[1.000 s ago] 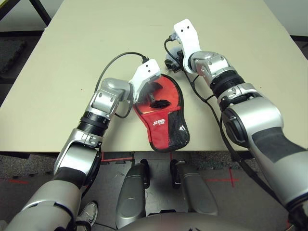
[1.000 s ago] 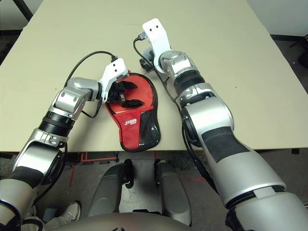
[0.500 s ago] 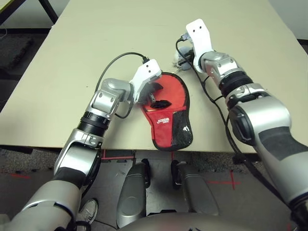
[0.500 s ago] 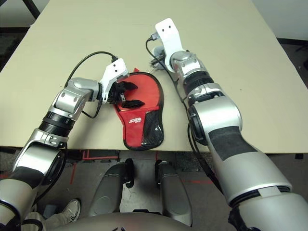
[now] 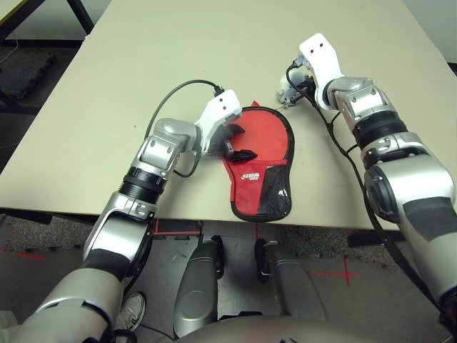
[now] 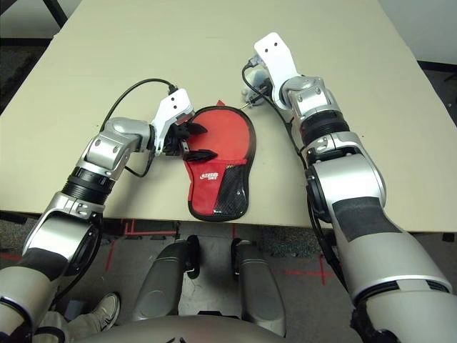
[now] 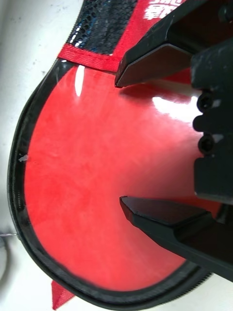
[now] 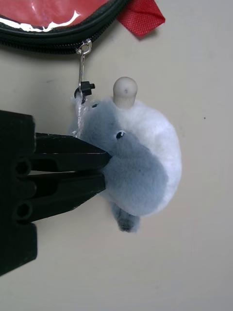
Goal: Store the ping-pong paddle in its case and zip it.
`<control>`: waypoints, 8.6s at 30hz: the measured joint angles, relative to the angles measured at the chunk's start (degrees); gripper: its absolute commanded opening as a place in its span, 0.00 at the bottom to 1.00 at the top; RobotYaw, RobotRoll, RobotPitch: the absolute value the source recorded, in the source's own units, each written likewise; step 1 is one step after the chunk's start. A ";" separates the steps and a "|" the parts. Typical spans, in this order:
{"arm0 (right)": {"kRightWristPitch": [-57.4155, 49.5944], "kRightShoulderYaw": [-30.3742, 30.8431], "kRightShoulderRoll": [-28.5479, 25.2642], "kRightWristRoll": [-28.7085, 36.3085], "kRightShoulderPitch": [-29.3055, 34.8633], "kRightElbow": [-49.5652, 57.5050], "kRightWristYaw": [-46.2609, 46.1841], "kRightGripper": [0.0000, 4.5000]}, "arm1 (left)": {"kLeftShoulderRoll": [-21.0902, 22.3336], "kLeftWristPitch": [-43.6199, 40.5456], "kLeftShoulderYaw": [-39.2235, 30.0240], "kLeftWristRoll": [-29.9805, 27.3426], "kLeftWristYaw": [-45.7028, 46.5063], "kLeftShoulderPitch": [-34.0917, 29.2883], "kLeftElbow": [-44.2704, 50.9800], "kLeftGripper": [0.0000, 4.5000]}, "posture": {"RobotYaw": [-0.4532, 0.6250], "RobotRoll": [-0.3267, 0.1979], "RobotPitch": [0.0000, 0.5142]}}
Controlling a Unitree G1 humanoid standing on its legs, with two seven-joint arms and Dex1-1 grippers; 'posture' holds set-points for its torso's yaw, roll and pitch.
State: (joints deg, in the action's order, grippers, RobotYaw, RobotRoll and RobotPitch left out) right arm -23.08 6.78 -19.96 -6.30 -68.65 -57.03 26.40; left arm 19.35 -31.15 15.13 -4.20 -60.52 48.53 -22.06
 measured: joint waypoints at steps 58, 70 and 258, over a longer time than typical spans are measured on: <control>-49.45 2.09 -15.82 5.67 28.45 72.40 3.28 0.01 | -5.65 1.41 -3.33 -0.13 8.79 8.44 -16.69 1.00 | 0.34 0.62 0.50; -57.43 7.73 -25.69 9.66 37.16 91.28 3.42 0.01 | -6.18 3.24 -3.25 0.30 9.49 10.07 -20.12 1.00 | 0.30 0.62 0.52; -46.85 4.27 -55.08 45.86 41.71 95.07 32.96 0.77 | -11.61 10.91 4.96 10.57 1.84 12.53 -23.17 1.00 | 0.29 0.62 0.48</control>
State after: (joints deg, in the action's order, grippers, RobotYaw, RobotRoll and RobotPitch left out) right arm -69.93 11.05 -75.04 39.56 -26.94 38.04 59.36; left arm 7.75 -20.24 20.09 6.37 -58.67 61.06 -45.22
